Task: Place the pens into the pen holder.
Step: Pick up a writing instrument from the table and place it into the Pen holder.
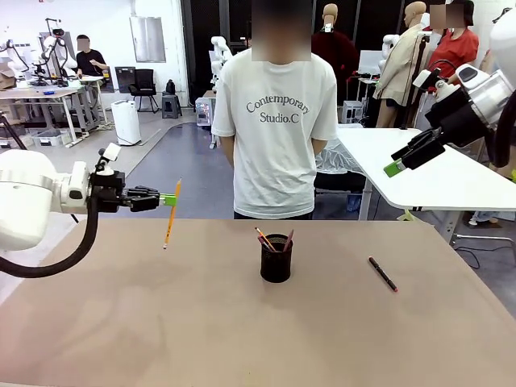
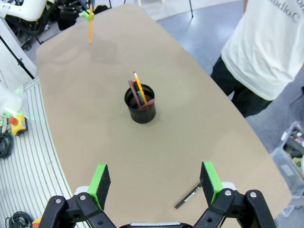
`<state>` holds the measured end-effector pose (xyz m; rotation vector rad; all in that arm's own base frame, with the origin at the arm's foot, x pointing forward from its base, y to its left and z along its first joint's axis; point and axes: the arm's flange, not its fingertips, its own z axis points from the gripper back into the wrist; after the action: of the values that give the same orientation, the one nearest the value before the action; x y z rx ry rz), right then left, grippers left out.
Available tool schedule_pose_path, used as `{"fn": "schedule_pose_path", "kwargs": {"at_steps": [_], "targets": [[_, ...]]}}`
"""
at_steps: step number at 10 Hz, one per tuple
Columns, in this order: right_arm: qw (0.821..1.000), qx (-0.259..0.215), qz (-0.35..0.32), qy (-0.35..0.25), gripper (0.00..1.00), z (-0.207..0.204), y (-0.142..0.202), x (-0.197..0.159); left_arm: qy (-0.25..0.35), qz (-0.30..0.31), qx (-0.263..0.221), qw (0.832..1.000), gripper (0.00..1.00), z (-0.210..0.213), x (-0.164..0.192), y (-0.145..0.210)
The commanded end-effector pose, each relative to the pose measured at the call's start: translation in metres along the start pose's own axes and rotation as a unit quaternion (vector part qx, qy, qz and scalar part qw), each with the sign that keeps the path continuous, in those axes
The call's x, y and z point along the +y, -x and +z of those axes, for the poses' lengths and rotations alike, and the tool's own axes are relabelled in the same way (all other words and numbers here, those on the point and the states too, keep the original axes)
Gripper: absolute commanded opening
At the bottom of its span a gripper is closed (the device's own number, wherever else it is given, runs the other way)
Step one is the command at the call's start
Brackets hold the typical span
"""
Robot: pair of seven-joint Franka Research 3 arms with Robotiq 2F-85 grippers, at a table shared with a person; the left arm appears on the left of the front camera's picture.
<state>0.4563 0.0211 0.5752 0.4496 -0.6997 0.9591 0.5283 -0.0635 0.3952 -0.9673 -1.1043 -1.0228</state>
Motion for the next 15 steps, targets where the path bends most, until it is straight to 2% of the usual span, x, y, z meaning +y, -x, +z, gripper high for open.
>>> {"fn": "schedule_pose_path", "kwargs": {"at_steps": [1, 3, 5, 6, 7, 10, 13, 15], "targets": [[1.000, -0.002, 0.001, -0.002, 1.00, 0.001, -0.001, 0.000, -0.003, 0.000, 0.001, 1.000, 0.00, 0.000, 0.000, -0.002], [1.000, -0.002, 0.001, -0.002, 1.00, 0.001, -0.001, 0.000, 0.000, 0.000, 0.000, 1.000, 0.00, 0.000, 0.000, 0.000], [1.000, -0.002, 0.001, -0.002, 1.00, 0.001, -0.001, 0.000, 0.024, -0.040, -0.068, 0.997, 0.00, -0.001, 0.001, -0.014], [1.000, -0.002, 0.001, -0.002, 1.00, 0.001, -0.001, 0.000, 0.023, -0.068, -0.082, 0.994, 0.00, -0.001, -0.001, -0.020], [1.000, -0.002, 0.001, -0.002, 1.00, 0.001, -0.001, 0.000, 0.029, -0.111, -0.116, 0.987, 0.00, -0.001, -0.005, -0.025], [1.000, -0.002, 0.001, -0.002, 1.00, 0.001, -0.001, 0.000, 0.000, -0.154, -0.151, 0.976, 0.00, -0.005, -0.005, -0.032], [1.000, -0.002, 0.001, -0.002, 1.00, 0.001, -0.001, 0.000, -0.004, -0.154, -0.151, 0.976, 0.00, -0.009, -0.006, -0.035], [1.000, -0.002, 0.001, -0.002, 1.00, 0.001, -0.001, 0.000, 0.000, -0.133, -0.157, 0.979, 0.00, -0.006, -0.003, -0.036]]}}
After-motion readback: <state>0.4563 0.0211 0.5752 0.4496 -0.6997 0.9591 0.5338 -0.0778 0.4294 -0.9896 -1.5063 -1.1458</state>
